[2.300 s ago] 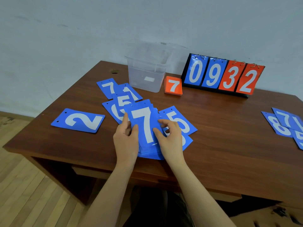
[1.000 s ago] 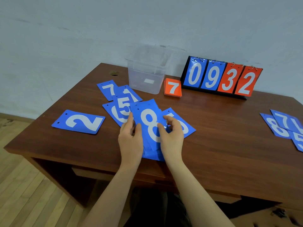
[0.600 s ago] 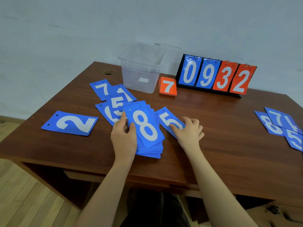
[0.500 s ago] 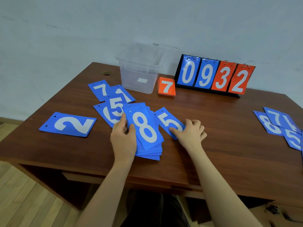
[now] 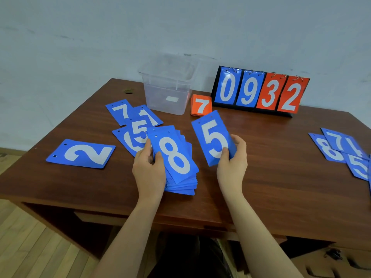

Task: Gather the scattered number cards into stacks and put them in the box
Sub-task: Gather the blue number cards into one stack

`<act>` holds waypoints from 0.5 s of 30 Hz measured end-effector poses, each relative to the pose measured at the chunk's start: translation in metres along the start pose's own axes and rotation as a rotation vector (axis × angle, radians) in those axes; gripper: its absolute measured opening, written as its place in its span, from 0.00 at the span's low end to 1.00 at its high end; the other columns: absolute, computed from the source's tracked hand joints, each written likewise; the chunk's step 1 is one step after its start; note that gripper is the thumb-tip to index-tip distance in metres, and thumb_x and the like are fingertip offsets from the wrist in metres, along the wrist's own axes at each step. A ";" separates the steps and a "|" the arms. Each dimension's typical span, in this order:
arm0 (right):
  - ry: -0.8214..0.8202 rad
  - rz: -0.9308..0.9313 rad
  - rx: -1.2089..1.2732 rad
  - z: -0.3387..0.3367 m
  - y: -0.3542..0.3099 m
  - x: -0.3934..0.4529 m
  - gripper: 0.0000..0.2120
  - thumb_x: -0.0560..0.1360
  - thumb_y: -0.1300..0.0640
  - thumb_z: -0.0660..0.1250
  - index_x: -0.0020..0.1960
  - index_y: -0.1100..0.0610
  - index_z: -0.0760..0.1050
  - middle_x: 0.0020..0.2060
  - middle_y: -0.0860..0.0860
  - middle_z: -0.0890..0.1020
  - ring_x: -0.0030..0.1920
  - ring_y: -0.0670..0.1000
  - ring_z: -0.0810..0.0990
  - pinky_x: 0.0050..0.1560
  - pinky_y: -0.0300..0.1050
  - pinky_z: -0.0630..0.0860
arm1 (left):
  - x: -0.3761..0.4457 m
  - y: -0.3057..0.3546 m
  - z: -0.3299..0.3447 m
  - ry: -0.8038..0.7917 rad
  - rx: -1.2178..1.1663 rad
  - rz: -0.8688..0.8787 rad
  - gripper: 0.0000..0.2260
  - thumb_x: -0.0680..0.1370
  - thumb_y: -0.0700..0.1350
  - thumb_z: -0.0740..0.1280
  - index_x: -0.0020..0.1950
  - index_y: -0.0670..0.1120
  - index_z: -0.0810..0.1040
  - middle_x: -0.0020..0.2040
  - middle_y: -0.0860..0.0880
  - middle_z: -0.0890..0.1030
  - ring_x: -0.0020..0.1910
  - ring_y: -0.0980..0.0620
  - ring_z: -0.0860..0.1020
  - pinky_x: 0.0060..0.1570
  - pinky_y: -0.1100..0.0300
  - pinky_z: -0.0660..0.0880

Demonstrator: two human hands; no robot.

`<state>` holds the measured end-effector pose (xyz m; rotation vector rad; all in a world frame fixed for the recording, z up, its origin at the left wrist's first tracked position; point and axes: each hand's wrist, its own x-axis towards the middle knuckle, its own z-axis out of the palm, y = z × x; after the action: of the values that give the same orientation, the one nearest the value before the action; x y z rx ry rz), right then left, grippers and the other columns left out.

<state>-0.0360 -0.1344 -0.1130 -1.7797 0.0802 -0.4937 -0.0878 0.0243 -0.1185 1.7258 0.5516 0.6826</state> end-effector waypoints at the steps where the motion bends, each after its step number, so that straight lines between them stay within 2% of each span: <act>1: 0.042 0.034 0.074 0.000 -0.003 -0.004 0.15 0.79 0.62 0.60 0.65 0.53 0.69 0.59 0.46 0.75 0.62 0.44 0.73 0.56 0.39 0.75 | -0.001 0.001 0.000 0.007 0.002 0.003 0.21 0.79 0.41 0.62 0.72 0.46 0.65 0.60 0.49 0.73 0.52 0.60 0.71 0.36 0.75 0.69; 3: 0.082 0.105 0.166 0.001 -0.009 -0.009 0.16 0.78 0.62 0.62 0.65 0.54 0.71 0.59 0.44 0.75 0.61 0.43 0.74 0.57 0.39 0.76 | -0.003 0.003 0.001 0.011 -0.001 0.015 0.21 0.79 0.41 0.62 0.72 0.45 0.65 0.59 0.49 0.73 0.51 0.61 0.71 0.34 0.77 0.70; 6: -0.025 0.129 0.262 0.005 -0.015 -0.020 0.17 0.77 0.63 0.64 0.65 0.54 0.70 0.53 0.44 0.77 0.53 0.39 0.77 0.43 0.29 0.76 | -0.005 0.006 0.003 -0.006 -0.030 0.036 0.21 0.78 0.40 0.63 0.71 0.44 0.66 0.58 0.49 0.73 0.49 0.62 0.73 0.35 0.79 0.70; 7: -0.075 0.111 0.258 0.006 -0.016 -0.025 0.18 0.76 0.63 0.65 0.65 0.54 0.70 0.53 0.44 0.77 0.52 0.38 0.78 0.42 0.28 0.75 | -0.006 0.007 0.004 -0.011 -0.035 0.046 0.21 0.78 0.40 0.63 0.71 0.43 0.66 0.58 0.48 0.73 0.50 0.61 0.73 0.35 0.80 0.69; 10: -0.169 0.044 0.166 0.012 -0.016 -0.038 0.17 0.76 0.62 0.66 0.64 0.54 0.71 0.56 0.44 0.78 0.56 0.39 0.76 0.47 0.28 0.75 | -0.008 0.008 0.004 0.001 -0.031 0.085 0.21 0.78 0.39 0.63 0.70 0.42 0.66 0.59 0.45 0.74 0.55 0.59 0.72 0.41 0.83 0.68; 12: -0.204 0.042 0.140 0.015 -0.015 -0.043 0.18 0.75 0.60 0.67 0.64 0.53 0.71 0.56 0.44 0.78 0.56 0.40 0.76 0.51 0.32 0.76 | -0.008 0.009 0.002 0.008 -0.045 0.082 0.21 0.78 0.39 0.63 0.71 0.41 0.66 0.57 0.48 0.74 0.51 0.60 0.74 0.41 0.82 0.68; 15: -0.257 0.047 0.136 0.016 -0.016 -0.049 0.18 0.75 0.60 0.68 0.63 0.52 0.70 0.56 0.44 0.78 0.56 0.41 0.76 0.50 0.32 0.77 | -0.007 0.008 -0.002 0.013 -0.051 0.058 0.21 0.78 0.39 0.63 0.71 0.42 0.66 0.54 0.52 0.71 0.46 0.63 0.73 0.38 0.81 0.69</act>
<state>-0.0781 -0.1001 -0.1153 -1.6891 -0.0895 -0.2278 -0.0944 0.0192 -0.1116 1.6966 0.4909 0.7426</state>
